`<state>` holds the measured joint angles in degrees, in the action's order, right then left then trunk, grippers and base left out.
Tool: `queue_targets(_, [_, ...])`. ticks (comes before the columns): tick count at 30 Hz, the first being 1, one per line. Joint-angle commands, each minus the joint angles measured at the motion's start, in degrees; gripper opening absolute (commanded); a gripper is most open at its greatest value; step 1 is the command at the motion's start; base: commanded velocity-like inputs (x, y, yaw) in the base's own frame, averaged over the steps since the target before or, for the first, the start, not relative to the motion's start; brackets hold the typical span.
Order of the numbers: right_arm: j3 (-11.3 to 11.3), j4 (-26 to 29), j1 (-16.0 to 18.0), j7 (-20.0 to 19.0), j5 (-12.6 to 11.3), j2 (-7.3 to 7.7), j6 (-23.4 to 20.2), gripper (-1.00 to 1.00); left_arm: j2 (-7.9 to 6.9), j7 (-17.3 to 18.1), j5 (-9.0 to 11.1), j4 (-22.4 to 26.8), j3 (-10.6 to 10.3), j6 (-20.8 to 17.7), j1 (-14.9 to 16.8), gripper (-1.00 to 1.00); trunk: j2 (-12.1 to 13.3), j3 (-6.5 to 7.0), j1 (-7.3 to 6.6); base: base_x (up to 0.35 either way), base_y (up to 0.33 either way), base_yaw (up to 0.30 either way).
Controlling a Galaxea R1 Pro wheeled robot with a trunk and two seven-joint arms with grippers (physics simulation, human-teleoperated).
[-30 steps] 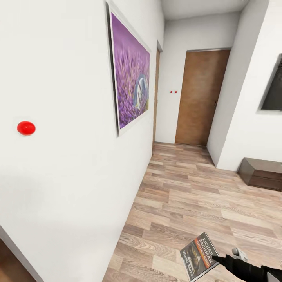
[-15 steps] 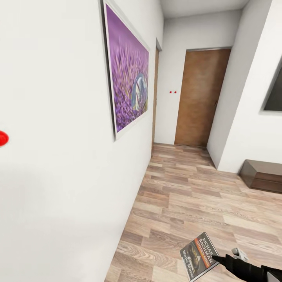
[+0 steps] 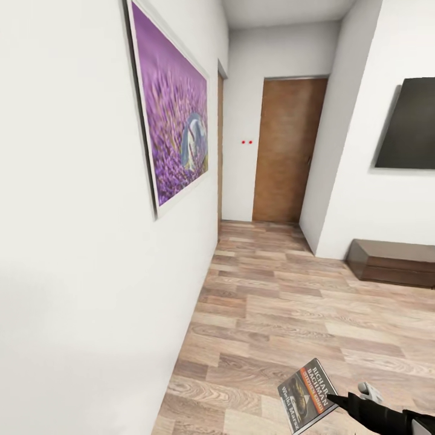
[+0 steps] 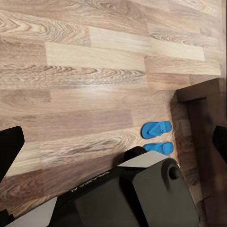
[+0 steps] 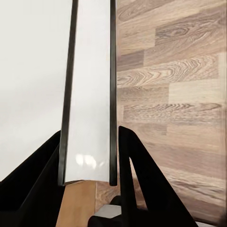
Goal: In the bedroom, move the book from the bed onto either nightstand, and place the two sandals side by side next to the bed.
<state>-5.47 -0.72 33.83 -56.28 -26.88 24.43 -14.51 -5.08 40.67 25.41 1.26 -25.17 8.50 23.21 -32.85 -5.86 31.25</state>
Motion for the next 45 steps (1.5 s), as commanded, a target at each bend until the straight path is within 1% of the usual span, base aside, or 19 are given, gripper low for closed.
queue_targets(1, [-0.33, -0.07, 0.09, -0.18, -0.63, 0.00, -0.43, -1.00, -0.02, 0.11, 0.34, -0.03, -0.49, 0.38, 0.04, 1.00, -0.10, -0.11, 0.02, 0.000, 0.000, -0.298])
queue_targets(6, [-0.33, -0.07, 0.09, -0.10, -0.63, 0.00, -0.43, -1.00, -0.02, 0.11, 0.34, -0.03, -0.49, 0.38, 0.05, 1.00, -0.10, -0.11, 0.02, 0.000, 0.000, -0.159])
queue_targets(19, [-0.31, -0.13, 0.09, 0.02, -0.71, 0.00, -0.35, -1.00, -0.02, 0.11, 0.34, -0.03, -0.49, 0.40, 0.03, 1.00, -0.10, -0.11, 0.02, 0.003, 0.000, -0.008])
queue_targets(23, [-0.32, -0.32, 0.09, 0.22, -0.72, 0.00, -0.35, -1.00, -0.02, 0.05, 0.34, -0.03, -0.49, 0.38, 0.02, 1.00, -0.10, -0.11, 0.02, 0.220, 0.000, 0.000])
queue_targets(27, [-0.33, -1.65, 0.09, 0.28, -0.72, 0.00, -0.35, -1.00, -0.02, 0.06, 0.34, -0.03, -0.49, 0.39, 0.05, 1.00, -0.10, -0.11, 0.02, 0.209, 0.000, 0.000])
queue_targets(36, [-0.33, -2.00, 0.09, 0.19, -0.72, 0.00, -0.36, -1.00, -0.02, 0.07, 0.34, -0.03, -0.48, 0.38, 0.02, 1.00, -0.10, -0.11, 0.02, 0.016, 0.000, -0.002])
queue_targets(45, [-0.33, -2.00, 0.09, 0.12, -0.72, 0.00, -0.39, -1.00, -0.02, 0.10, 0.34, -0.03, -0.49, 0.38, 0.03, 1.00, -0.10, -0.11, 0.02, 0.000, 0.000, -0.229])
